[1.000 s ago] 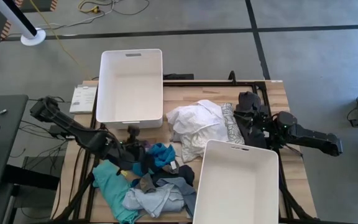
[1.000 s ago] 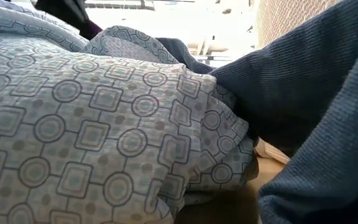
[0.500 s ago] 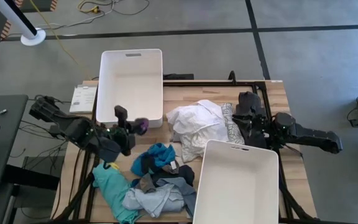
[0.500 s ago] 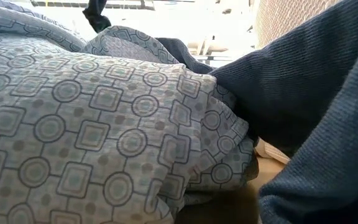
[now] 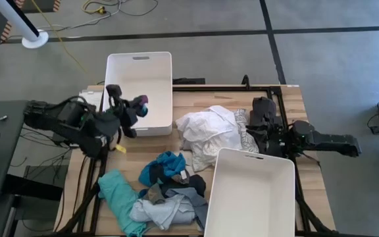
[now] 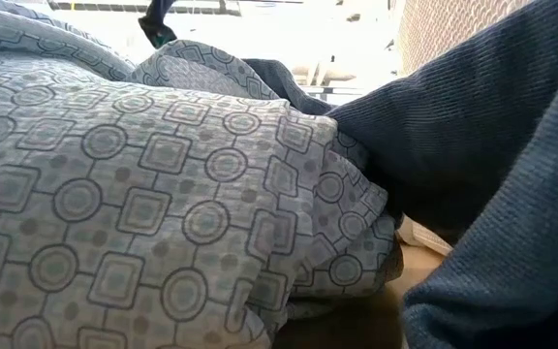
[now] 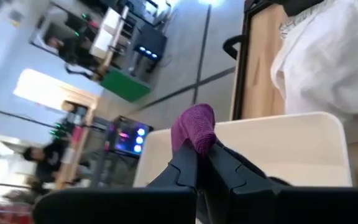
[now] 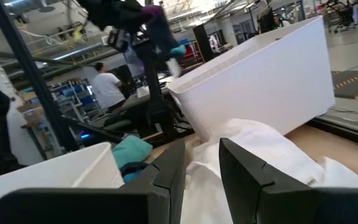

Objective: Sort clothes
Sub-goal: Put the black sock into the top white laundry bin

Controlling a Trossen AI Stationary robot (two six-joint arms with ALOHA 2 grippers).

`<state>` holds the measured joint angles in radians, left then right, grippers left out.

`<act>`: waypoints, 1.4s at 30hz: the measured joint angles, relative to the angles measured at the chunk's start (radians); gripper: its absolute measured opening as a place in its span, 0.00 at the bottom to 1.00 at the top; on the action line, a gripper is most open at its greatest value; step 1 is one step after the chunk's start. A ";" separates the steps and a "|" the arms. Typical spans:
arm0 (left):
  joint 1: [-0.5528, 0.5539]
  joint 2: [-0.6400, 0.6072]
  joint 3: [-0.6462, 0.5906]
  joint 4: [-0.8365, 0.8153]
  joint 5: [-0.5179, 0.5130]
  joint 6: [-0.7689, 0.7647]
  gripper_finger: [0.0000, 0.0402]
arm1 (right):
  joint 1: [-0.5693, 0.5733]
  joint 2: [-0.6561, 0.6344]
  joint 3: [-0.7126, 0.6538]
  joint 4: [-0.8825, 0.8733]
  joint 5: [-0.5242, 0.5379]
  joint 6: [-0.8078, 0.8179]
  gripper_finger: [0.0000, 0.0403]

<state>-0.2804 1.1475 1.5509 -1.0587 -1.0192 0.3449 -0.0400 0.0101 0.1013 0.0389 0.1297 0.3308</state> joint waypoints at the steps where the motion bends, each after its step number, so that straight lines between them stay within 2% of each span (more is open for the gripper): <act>1: 0.024 -0.004 0.000 0.000 0.026 -0.003 0.00 | 0.005 0.000 0.000 0.002 0.000 0.000 0.29; 11: 0.221 0.000 -0.012 -0.080 0.200 -0.046 0.00 | 0.053 0.000 0.000 0.002 0.001 0.000 0.29; 14: 0.266 -0.004 -0.050 -0.110 0.214 -0.063 0.01 | 0.069 0.000 0.000 0.003 0.002 0.000 0.29; 18: 0.325 -0.005 -0.095 -0.173 0.298 -0.108 0.01 | 0.088 0.000 0.000 0.003 0.002 0.000 0.29; 22: 0.362 -0.005 -0.163 -0.192 0.340 -0.123 0.01 | 0.101 0.000 0.000 0.003 0.002 0.000 0.29; 28: 0.420 -0.005 -0.266 -0.191 0.412 -0.122 0.01 | 0.107 0.000 0.000 0.003 0.002 0.001 0.29; 34: 0.477 -0.005 -0.374 -0.189 0.428 -0.118 0.01 | 0.107 0.000 0.000 0.003 0.002 0.001 0.29; 42: 0.554 -0.005 -0.474 -0.136 0.557 -0.083 0.01 | 0.106 0.000 0.000 0.003 0.002 0.002 0.29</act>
<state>0.2735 1.1423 1.0768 -1.1945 -0.4625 0.2622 0.0662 0.0101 0.1013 0.0418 0.1322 0.3326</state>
